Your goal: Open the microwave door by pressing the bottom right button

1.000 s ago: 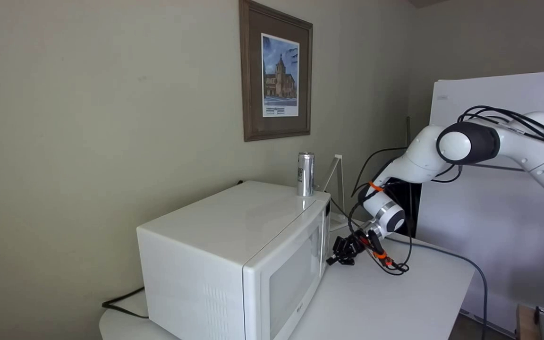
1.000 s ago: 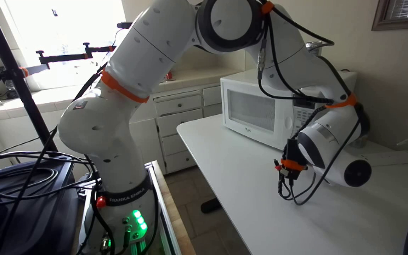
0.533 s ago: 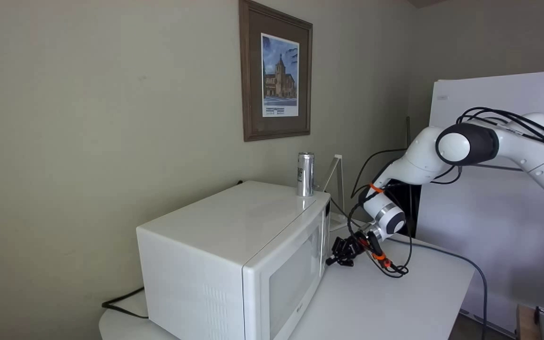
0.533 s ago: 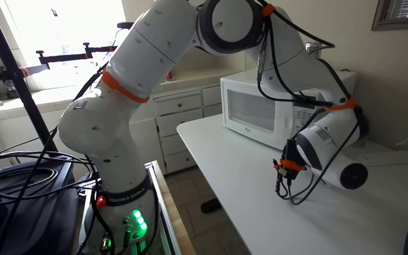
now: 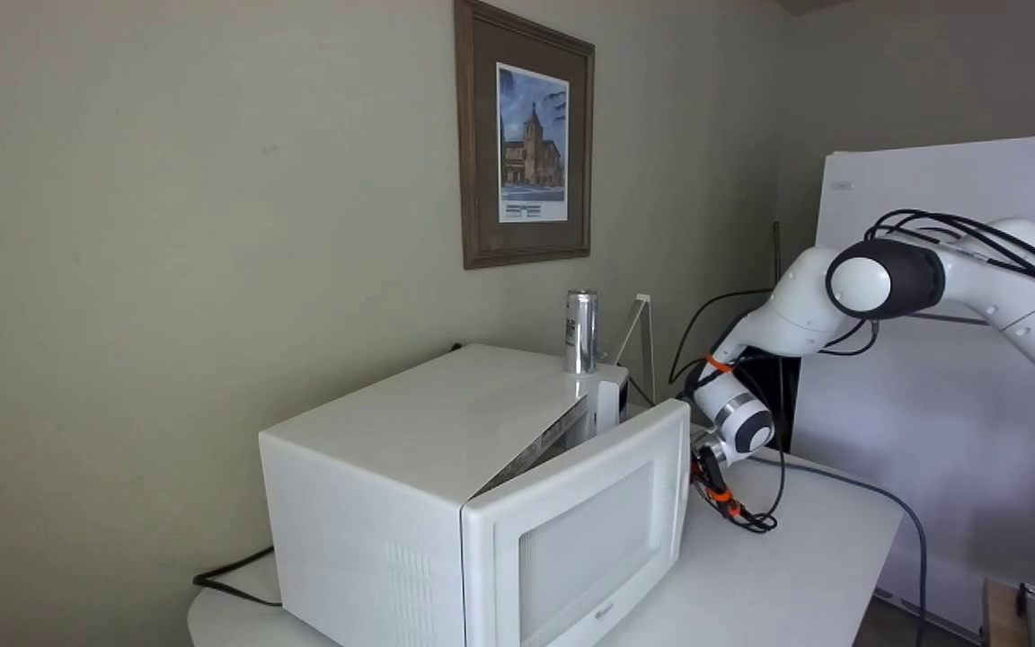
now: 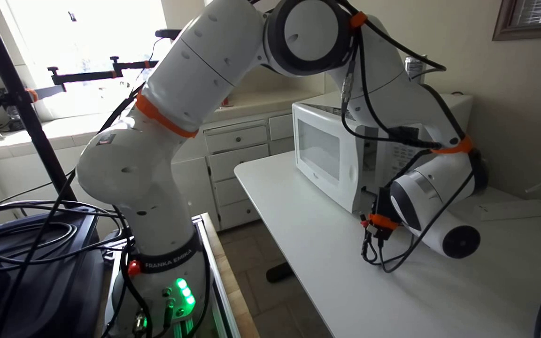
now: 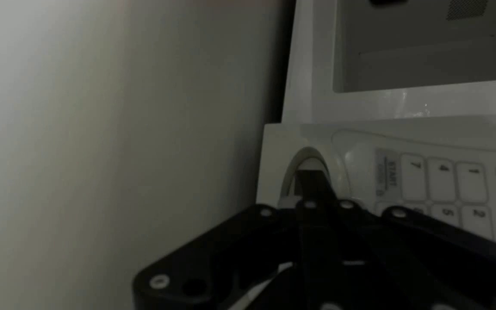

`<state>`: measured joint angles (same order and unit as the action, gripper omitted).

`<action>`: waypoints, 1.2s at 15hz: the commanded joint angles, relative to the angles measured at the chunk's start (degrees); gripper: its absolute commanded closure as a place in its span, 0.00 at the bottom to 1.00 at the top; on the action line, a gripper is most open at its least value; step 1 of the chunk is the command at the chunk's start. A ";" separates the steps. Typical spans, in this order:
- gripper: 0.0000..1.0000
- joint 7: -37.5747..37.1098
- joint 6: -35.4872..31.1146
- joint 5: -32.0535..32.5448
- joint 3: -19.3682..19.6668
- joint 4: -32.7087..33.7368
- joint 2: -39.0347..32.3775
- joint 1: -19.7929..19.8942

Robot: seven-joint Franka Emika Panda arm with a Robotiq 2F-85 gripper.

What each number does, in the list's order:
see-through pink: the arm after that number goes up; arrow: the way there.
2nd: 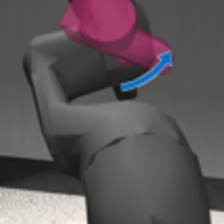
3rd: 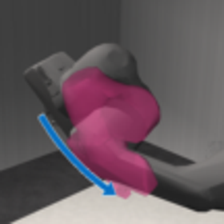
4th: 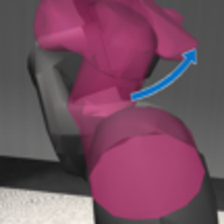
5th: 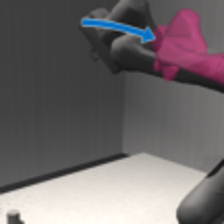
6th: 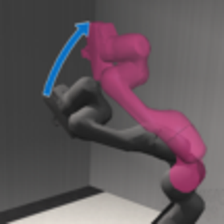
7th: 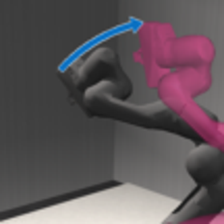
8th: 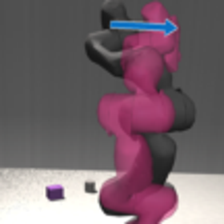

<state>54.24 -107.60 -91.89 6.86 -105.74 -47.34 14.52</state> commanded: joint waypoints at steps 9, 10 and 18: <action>1.00 -4.66 -0.48 18.20 4.81 -1.10 1.99 -3.22; 1.00 -3.45 -2.30 20.21 5.47 -2.68 3.99 -3.58; 0.37 2.38 -12.40 30.82 4.98 -21.01 27.78 -5.16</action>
<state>54.53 -113.65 -63.22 12.64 -116.35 -30.88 10.97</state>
